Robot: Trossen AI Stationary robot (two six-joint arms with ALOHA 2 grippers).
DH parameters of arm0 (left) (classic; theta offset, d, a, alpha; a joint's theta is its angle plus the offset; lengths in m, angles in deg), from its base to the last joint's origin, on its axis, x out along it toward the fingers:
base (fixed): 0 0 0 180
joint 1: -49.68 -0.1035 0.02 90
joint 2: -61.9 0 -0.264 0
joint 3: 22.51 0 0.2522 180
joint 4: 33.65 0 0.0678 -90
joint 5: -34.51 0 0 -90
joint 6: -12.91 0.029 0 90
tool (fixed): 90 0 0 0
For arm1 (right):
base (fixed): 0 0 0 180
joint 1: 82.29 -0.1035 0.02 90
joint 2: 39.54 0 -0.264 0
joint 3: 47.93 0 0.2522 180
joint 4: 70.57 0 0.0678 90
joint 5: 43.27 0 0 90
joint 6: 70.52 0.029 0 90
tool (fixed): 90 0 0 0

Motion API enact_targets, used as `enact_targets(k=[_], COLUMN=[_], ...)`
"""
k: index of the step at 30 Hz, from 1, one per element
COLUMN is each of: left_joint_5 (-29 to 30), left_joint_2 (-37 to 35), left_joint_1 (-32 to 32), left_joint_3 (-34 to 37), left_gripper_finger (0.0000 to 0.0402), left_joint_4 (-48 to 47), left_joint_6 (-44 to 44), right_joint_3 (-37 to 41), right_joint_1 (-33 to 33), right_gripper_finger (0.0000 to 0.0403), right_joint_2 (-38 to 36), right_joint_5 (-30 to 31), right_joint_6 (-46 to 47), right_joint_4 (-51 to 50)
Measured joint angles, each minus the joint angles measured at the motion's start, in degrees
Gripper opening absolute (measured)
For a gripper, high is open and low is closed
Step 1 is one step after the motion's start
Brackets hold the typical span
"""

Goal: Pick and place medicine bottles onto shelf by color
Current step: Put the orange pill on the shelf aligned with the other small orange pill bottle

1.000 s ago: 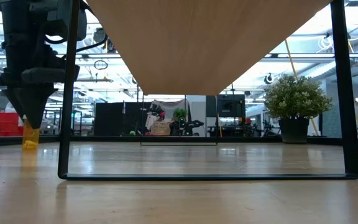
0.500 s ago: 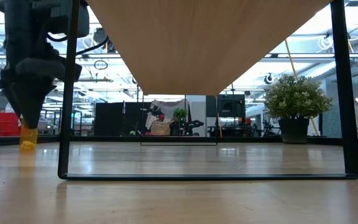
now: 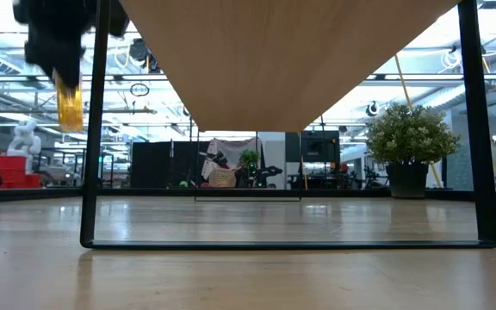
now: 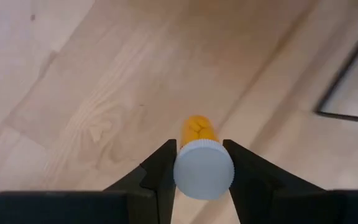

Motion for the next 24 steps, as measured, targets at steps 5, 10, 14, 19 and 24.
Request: enact_targets(k=[5, 10, 14, 19, 24], left_joint_5=[2.74, 6.91, 10.12, 12.32, 13.15], left_joint_2=[0.04, 0.04, 0.04, 0.06, 0.07], left_joint_1=[3.88, 7.68, 9.84, 11.37, 11.63], left_joint_3=[-8.9, -17.15, -21.5, -24.7, -26.23], left_gripper_finger=[0.0127, 0.0128, 0.0128, 0.0128, 0.0129], left_joint_4=[-5.11, -6.66, -6.13, -4.92, -1.85], left_joint_6=[-0.71, -0.68, 0.45, 2.6, 5.3], right_joint_3=[0.0, 0.0, 0.0, 0.0, 0.0], right_joint_1=[0.01, 0.01, 0.01, 0.0, 0.01], right_gripper_finger=[0.0183, 0.0183, 0.0183, 0.0183, 0.0183], right_joint_2=[0.0, 0.0, 0.0, 0.0, 0.0], right_joint_5=[-1.1, -1.33, -1.33, -1.33, -1.31], right_joint_6=[0.02, 0.02, 0.0, 0.0, 0.0], right_joint_4=[-0.02, -0.02, -0.02, -0.03, -0.53])
